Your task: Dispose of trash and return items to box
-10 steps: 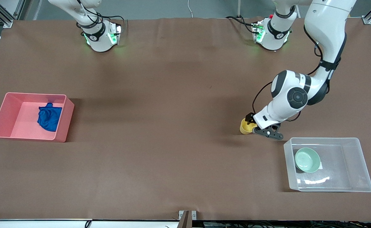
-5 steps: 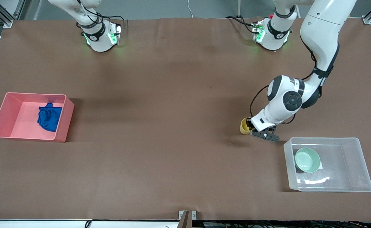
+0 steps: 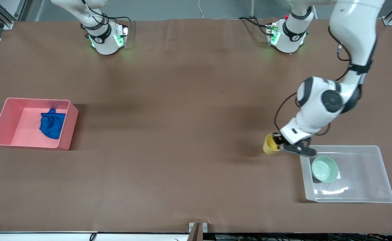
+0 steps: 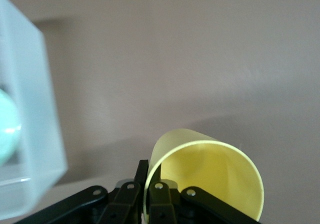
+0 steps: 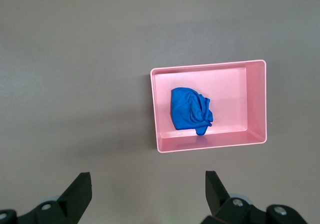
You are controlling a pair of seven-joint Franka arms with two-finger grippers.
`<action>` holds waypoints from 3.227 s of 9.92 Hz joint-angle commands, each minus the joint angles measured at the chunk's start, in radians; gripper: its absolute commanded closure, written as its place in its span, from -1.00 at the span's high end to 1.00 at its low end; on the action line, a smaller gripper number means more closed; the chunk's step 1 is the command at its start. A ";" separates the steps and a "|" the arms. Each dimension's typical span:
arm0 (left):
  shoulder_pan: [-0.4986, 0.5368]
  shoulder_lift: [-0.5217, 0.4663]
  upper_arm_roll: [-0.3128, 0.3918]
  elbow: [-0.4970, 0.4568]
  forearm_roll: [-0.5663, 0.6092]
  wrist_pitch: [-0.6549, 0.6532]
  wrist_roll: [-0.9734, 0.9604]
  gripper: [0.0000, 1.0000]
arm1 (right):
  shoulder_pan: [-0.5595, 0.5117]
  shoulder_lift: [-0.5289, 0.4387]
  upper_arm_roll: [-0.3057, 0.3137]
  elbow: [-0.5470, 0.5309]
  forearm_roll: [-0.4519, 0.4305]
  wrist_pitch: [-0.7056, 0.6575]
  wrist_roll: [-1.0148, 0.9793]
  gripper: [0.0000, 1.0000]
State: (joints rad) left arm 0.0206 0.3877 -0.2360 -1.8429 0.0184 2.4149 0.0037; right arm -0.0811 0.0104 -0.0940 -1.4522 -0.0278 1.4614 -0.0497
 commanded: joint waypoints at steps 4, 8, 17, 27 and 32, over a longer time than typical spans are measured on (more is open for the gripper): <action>0.195 0.248 0.006 0.448 0.014 -0.254 0.257 -0.99 | 0.004 -0.018 -0.004 -0.016 0.011 -0.001 0.004 1.00; 0.245 0.382 0.011 0.495 0.014 -0.217 0.345 -0.99 | 0.004 -0.018 -0.004 -0.016 0.011 -0.001 0.004 1.00; 0.248 0.312 0.001 0.484 0.043 -0.201 0.332 1.00 | 0.003 -0.018 -0.004 -0.017 0.011 -0.001 0.004 1.00; 0.239 -0.248 -0.078 0.324 0.024 -0.653 0.194 1.00 | 0.003 -0.018 -0.004 -0.017 0.011 -0.001 0.002 1.00; -0.005 -0.322 0.141 0.426 0.011 -0.910 0.081 1.00 | 0.003 -0.018 -0.004 -0.016 0.011 -0.001 0.002 1.00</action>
State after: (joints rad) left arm 0.0594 0.0903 -0.1470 -1.3866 0.0368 1.5557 0.1038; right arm -0.0785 0.0098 -0.0972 -1.4530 -0.0274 1.4602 -0.0498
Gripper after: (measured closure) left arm 0.000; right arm 0.000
